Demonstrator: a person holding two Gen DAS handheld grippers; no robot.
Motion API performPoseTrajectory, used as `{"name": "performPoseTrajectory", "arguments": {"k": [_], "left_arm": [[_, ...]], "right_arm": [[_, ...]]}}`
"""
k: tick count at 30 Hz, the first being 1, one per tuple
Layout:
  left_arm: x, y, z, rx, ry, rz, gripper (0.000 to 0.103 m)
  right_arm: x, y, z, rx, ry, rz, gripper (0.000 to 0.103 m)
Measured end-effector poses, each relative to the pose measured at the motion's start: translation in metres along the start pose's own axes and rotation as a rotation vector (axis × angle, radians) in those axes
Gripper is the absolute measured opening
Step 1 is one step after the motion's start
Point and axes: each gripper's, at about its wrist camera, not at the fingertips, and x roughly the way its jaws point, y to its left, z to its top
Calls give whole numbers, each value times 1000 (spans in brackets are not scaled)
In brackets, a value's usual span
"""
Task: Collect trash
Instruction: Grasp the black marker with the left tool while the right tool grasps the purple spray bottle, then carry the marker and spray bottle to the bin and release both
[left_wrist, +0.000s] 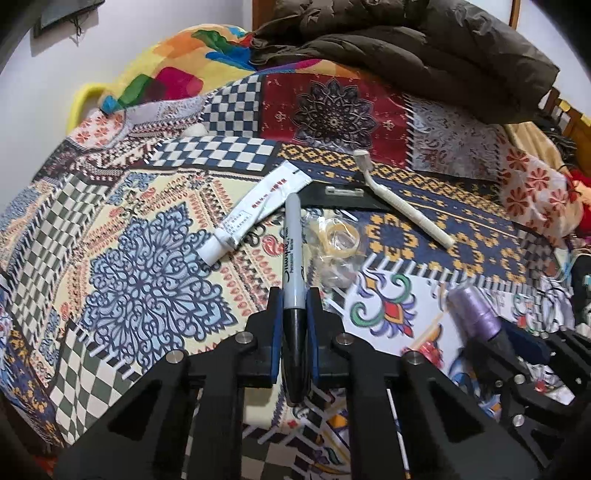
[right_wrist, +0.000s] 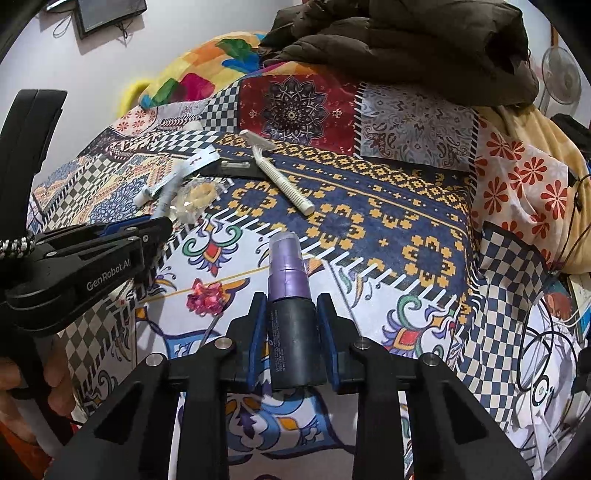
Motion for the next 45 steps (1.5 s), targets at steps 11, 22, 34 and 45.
{"name": "performPoseTrajectory", "arguments": {"k": [11, 22, 34, 45], "left_arm": [[-42, 13, -14, -10, 26, -75, 11], [-156, 23, -24, 31, -86, -101, 11], [-287, 48, -62, 41, -239, -95, 11], [-368, 96, -115, -18, -317, -83, 11]], "right_arm": [[-45, 5, 3, 50, -48, -5, 25], [-130, 27, 12, 67, -160, -5, 25], [-227, 83, 2, 19, -292, 2, 25], [-275, 150, -22, -47, -348, 28, 25]]}}
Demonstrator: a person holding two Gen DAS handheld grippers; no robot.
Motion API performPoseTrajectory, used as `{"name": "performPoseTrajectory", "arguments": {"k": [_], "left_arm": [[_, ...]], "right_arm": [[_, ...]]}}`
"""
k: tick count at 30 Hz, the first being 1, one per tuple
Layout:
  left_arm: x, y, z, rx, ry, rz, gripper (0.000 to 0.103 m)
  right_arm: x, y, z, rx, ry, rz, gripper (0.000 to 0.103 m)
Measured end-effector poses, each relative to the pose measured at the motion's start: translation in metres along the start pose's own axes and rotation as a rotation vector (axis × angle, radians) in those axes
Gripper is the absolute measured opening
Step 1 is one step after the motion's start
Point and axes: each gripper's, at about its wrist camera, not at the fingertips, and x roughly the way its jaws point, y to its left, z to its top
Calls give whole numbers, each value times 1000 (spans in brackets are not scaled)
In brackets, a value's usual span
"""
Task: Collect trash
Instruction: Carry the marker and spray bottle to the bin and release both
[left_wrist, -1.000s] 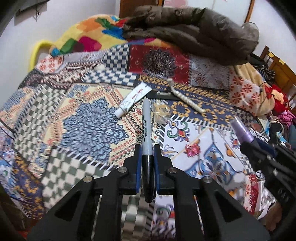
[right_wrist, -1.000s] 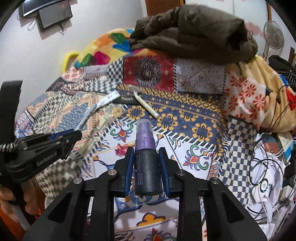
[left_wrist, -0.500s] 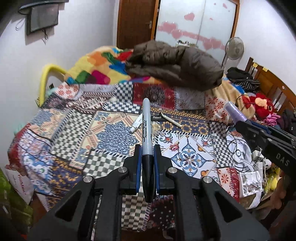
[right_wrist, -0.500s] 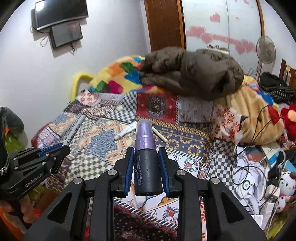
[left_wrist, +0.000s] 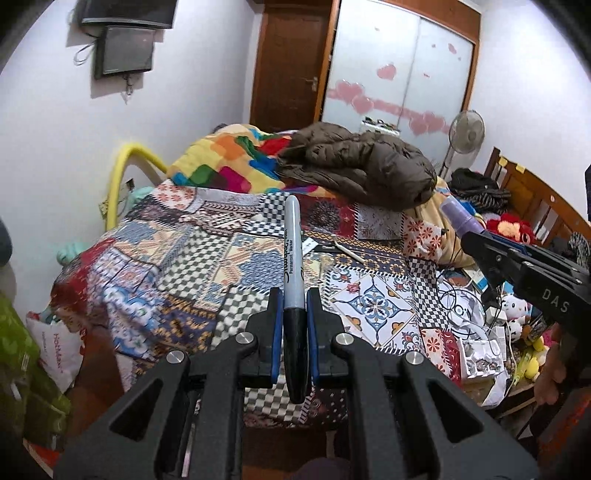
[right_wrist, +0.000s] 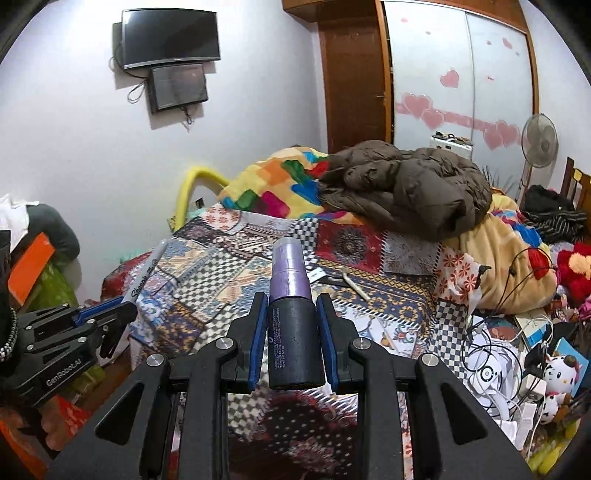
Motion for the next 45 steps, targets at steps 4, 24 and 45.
{"name": "performPoseTrajectory", "arguments": {"k": [4, 24, 45], "left_arm": [[-25, 20, -13, -26, -12, 17, 11], [-106, 152, -98, -151, 26, 205, 11], [-40, 260, -198, -312, 314, 235, 11]], "right_arm": [[-8, 22, -4, -20, -1, 20, 25], [7, 176, -47, -186, 83, 238, 24], [117, 273, -137, -280, 476, 367, 25]]}}
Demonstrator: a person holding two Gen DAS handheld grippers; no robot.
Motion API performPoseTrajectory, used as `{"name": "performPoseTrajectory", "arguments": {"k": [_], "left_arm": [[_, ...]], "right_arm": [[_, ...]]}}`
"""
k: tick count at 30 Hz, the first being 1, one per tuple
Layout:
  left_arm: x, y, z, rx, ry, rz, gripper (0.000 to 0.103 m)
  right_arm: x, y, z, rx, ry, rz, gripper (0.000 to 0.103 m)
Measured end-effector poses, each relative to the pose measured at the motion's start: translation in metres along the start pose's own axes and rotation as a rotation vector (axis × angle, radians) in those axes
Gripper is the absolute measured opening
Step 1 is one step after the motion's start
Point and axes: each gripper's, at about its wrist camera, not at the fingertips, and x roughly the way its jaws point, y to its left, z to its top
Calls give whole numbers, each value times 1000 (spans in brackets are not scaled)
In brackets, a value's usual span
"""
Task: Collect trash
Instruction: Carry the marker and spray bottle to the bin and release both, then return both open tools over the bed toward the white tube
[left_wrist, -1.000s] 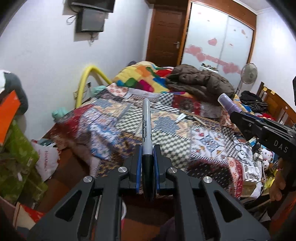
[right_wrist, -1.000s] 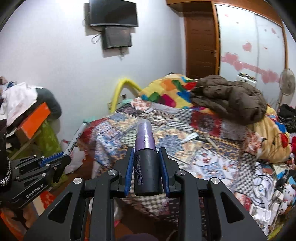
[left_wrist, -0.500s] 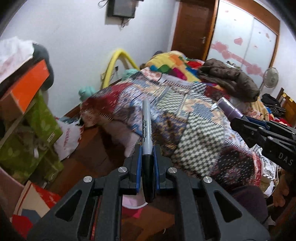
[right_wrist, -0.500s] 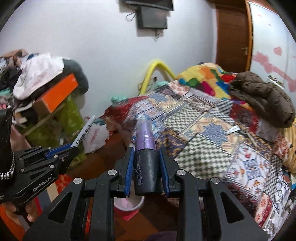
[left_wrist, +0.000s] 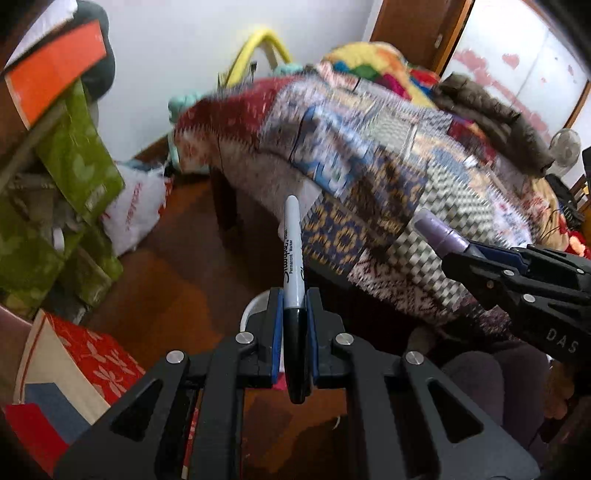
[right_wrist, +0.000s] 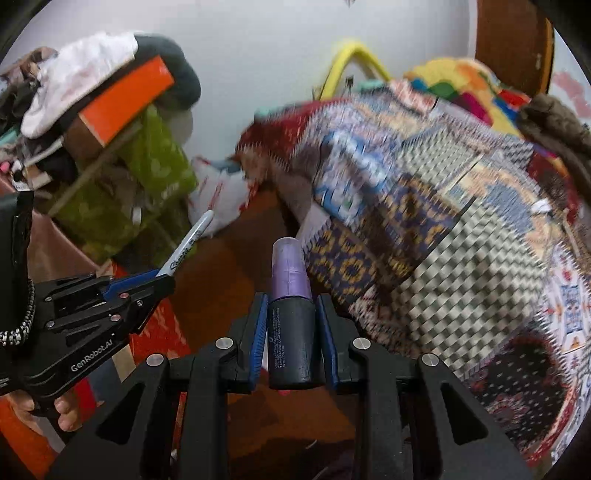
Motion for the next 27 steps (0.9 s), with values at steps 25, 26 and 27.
{"name": "performPoseTrajectory", "arguments": {"k": [25, 26, 27], "left_arm": [[57, 14, 5, -24, 129, 37, 33], [53, 12, 5, -23, 121, 38, 33], [47, 10, 6, -23, 108, 38, 33]], "right_arm": [[54, -9, 10, -2, 131, 10, 35], [48, -11, 8, -2, 121, 4, 35], [42, -12, 7, -2, 110, -2, 35]]}}
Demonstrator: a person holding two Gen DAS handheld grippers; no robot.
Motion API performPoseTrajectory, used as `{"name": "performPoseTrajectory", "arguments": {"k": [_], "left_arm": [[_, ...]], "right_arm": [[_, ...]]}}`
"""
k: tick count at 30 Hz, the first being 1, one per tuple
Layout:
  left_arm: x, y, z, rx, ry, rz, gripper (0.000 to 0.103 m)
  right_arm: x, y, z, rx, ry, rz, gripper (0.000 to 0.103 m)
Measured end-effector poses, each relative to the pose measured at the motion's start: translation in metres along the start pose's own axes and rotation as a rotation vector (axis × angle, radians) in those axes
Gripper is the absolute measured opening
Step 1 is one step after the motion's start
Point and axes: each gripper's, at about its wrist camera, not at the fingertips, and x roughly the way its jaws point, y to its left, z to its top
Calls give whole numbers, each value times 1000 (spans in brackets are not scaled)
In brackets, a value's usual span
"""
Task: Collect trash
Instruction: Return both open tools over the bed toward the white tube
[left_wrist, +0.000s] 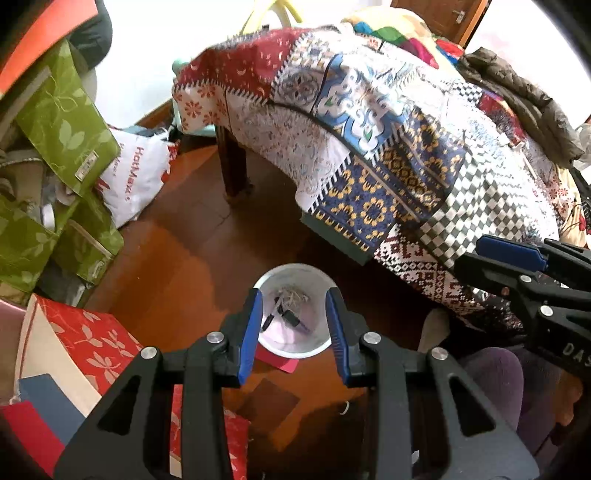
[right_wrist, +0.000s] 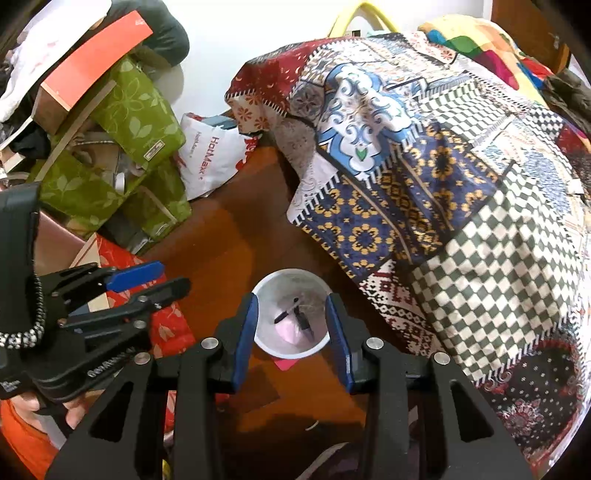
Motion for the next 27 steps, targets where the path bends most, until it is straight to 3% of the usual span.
{"name": "performPoseTrajectory", "arguments": {"k": [11, 27], "left_arm": [[-83, -40, 5, 60, -184, -13, 33], [-174, -157, 23, 210, -416, -113, 39]], "right_arm": [[-85, -18, -12, 9, -186, -57, 35], [-216, -81, -50, 68, -475, -195, 35]]}}
